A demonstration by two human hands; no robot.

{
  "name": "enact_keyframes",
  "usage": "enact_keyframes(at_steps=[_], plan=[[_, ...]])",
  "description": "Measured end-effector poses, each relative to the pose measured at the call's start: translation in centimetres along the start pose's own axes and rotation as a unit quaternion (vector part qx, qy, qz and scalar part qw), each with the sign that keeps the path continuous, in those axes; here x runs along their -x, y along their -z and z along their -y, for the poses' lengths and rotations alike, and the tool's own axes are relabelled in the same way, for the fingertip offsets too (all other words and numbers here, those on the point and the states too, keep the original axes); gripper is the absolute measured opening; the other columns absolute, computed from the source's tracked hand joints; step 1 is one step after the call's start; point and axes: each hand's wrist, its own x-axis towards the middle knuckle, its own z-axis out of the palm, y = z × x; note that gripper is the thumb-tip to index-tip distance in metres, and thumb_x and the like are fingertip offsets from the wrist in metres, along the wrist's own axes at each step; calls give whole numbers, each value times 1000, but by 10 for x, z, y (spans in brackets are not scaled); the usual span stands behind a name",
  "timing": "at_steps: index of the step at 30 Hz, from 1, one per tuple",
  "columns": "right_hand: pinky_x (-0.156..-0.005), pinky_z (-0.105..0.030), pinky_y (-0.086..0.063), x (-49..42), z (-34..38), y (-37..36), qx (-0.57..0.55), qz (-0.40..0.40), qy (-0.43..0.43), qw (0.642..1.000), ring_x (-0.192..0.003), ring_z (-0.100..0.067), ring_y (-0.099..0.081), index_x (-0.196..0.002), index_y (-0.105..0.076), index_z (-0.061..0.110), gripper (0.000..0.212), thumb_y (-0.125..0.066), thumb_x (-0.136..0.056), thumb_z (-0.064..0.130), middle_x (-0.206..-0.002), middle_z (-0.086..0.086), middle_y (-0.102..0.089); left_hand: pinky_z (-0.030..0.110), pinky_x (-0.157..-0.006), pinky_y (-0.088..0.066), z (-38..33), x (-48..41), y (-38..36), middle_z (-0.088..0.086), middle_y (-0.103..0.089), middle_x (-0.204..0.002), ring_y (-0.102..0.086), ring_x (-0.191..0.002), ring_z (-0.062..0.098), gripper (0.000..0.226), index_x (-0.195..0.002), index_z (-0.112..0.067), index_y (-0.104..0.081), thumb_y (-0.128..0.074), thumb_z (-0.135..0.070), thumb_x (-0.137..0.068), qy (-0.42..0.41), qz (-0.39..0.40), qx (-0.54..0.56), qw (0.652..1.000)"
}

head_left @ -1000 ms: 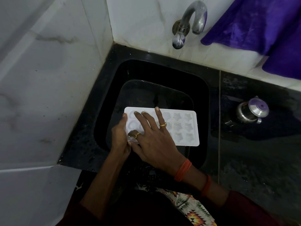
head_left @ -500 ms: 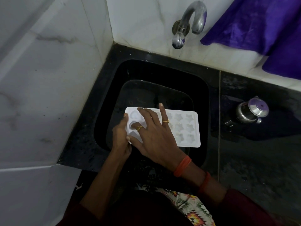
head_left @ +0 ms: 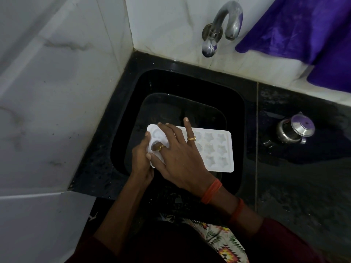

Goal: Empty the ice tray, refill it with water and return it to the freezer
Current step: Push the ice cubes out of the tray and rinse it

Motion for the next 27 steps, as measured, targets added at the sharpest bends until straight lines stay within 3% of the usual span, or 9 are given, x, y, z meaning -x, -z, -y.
enact_keyframes(at_steps=[13,20,24,27], plan=[[-125,-55,2,0,1,-5,10,13,-4,1000,-144,-22,-37,-104,-76,25,63,-25,-103,61,-151,-9,-48,49,-97,-54,2,0,1,19,-75,-110,-72,-107,36,49,-115,-6,-72,-53,-49,-101,-16,-11,3,1000],[-125,-56,-2,-2,-1,-5,9,12,2,1000,-144,-24,-38,-101,-75,24,62,-26,-103,61,-152,-10,-47,40,-84,-57,2,0,1,18,-76,-107,-74,-99,31,51,-116,-6,-71,-53,-50,-99,-8,-13,-2,1000],[-125,-55,2,-5,-2,-6,27,24,1,999,-145,-26,-37,-97,-76,26,63,-25,-103,63,-154,-12,-44,45,-89,-57,3,0,2,18,-76,-107,-74,-100,33,43,-109,-10,-75,-56,-47,-100,-20,-14,-2,1000],[-124,-57,-3,-8,-6,-6,30,16,-1,999,-144,-27,-38,-97,-77,27,62,-27,-102,63,-154,-12,-45,38,-70,-62,3,0,1,15,-78,-99,-77,-90,30,39,-90,-16,-81,-58,-46,-99,-8,-15,16,1000]])
